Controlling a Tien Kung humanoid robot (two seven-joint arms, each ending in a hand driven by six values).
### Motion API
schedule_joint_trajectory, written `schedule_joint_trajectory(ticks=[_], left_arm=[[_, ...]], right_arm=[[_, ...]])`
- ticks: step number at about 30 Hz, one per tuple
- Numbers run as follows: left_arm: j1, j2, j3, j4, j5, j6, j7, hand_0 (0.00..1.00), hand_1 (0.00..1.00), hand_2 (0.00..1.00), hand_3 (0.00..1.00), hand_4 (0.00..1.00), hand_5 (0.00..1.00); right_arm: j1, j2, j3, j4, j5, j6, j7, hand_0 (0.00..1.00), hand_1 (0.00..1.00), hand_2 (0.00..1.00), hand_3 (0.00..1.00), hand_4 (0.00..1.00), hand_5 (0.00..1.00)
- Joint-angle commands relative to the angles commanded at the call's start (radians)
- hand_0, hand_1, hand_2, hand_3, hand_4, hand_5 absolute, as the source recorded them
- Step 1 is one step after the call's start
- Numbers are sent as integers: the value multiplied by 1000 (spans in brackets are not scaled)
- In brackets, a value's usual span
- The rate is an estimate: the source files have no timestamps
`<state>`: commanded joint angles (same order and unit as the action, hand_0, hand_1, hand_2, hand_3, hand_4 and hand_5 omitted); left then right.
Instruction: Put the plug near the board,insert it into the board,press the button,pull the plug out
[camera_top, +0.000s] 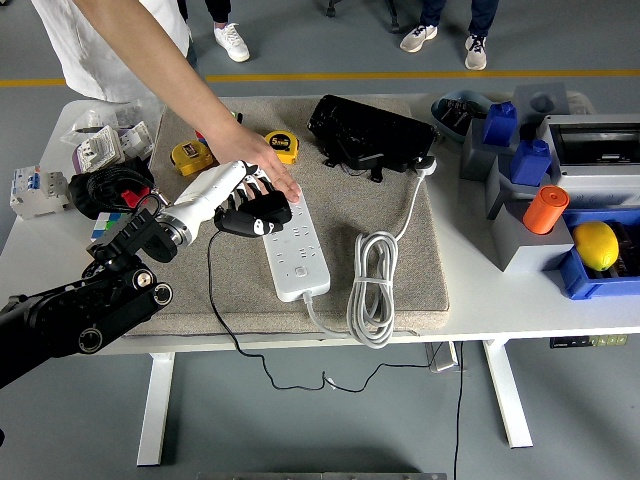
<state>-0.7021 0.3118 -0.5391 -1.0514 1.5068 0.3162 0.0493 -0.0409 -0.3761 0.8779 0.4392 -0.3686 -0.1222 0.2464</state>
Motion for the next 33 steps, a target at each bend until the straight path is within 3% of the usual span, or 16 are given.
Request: schedule_joint_trajectory(ticks=[6, 11, 21, 33], left_arm=[[24, 28, -32, -14, 39, 3, -9, 226, 291, 332, 500, 842, 75], [32, 46, -53, 19, 61, 16, -33, 247, 315, 360, 505, 848, 82], [21, 49, -38, 126, 51, 33, -64, 262, 328, 376, 510, 848, 84], [19, 45, -11, 201, -19, 43, -107, 327, 392, 423, 536, 861, 109]], right_arm=[[0, -1, -1, 1, 0, 0, 0, 699, 702, 685, 578, 998, 537], [-1, 0, 2, 0, 0, 0, 1, 700, 702, 685, 578, 998, 537], [0, 2, 5, 1, 0, 1, 0, 701, 702, 685, 578, 998, 537], [1, 4, 12, 1, -1, 1, 1, 700, 702, 685, 578, 998, 537]])
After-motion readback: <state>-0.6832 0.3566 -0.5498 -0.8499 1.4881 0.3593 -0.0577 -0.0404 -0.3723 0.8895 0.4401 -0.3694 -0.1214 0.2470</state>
